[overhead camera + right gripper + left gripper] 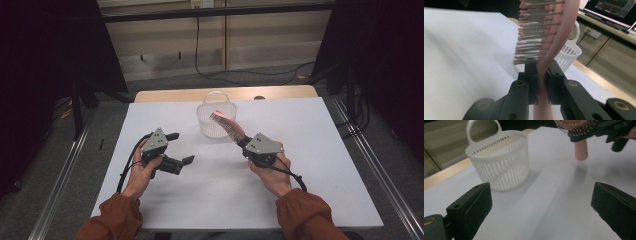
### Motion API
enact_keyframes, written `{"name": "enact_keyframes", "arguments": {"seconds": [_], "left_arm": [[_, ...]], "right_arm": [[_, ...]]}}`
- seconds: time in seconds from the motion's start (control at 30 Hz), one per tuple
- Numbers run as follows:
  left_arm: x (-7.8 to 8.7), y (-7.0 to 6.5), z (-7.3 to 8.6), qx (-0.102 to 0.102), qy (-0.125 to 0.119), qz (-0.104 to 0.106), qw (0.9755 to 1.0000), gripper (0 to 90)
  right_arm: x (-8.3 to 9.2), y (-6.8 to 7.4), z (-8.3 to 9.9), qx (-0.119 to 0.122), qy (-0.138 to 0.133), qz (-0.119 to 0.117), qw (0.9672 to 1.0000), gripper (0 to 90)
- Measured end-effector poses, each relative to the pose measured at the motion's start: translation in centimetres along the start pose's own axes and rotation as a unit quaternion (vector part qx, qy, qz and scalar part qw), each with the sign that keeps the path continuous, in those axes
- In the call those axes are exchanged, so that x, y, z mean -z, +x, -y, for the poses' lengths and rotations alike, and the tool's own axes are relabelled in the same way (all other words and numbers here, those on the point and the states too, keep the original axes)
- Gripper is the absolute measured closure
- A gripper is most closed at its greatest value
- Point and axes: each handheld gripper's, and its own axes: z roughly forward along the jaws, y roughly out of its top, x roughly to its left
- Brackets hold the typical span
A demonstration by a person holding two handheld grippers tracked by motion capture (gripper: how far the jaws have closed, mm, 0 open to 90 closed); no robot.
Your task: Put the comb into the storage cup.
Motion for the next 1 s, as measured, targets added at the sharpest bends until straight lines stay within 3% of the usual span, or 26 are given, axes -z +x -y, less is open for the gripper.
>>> {"name": "enact_keyframes", "arguments": {"seconds": [0.07, 0.27, 0.43, 0.63, 0.7, 0.77, 0.8, 0.87, 1.0], "left_arm": [[0.07, 0.23, 0.28, 0.007, -0.006, -0.013, 0.9999, 3.6], [-0.02, 0.57, 0.54, 0.026, -0.018, -0.003, 0.9995, 3.6], [0.07, 0.7, 0.49, 0.028, -0.023, -0.012, 0.9992, 3.6], [0.22, 0.61, 0.27, 0.035, -0.026, -0.012, 0.999, 3.7], [0.16, 0.47, 0.21, 0.043, -0.025, -0.004, 0.9988, 3.7], [0.12, 0.41, 0.18, 0.042, -0.025, -0.002, 0.9988, 3.7], [0.14, 0.33, 0.14, 0.043, -0.027, 0.003, 0.9987, 3.8], [0.2, 0.01, -0.06, 0.033, -0.032, 0.006, 0.9989, 3.8], [0.31, -0.14, -0.23, 0.034, -0.042, 0.021, 0.9983, 3.7]], "right_arm": [[0.04, -0.01, -0.11, -0.013, -0.007, -0.006, 0.9999, 81.5], [0.05, -0.17, 0.03, -0.037, -0.017, -0.018, 0.999, 81.5], [0.06, -0.22, 0.14, -0.058, -0.029, -0.032, 0.9974, 81.5], [0.04, -0.33, 0.06, -0.079, -0.05, -0.063, 0.9936, 81.5], [-0.02, -0.33, 0.07, -0.091, -0.061, -0.086, 0.9903, 81.5], [-0.04, -0.34, 0.06, -0.092, -0.063, -0.091, 0.9896, 81.5], [-0.02, -0.48, 0.03, -0.098, -0.07, -0.107, 0.987, 81.5], [0.02, -0.58, -0.03, -0.104, -0.078, -0.112, 0.9853, 81.5], [0.05, -0.73, -0.05, -0.113, -0.08, -0.121, 0.983, 81.5]]}}
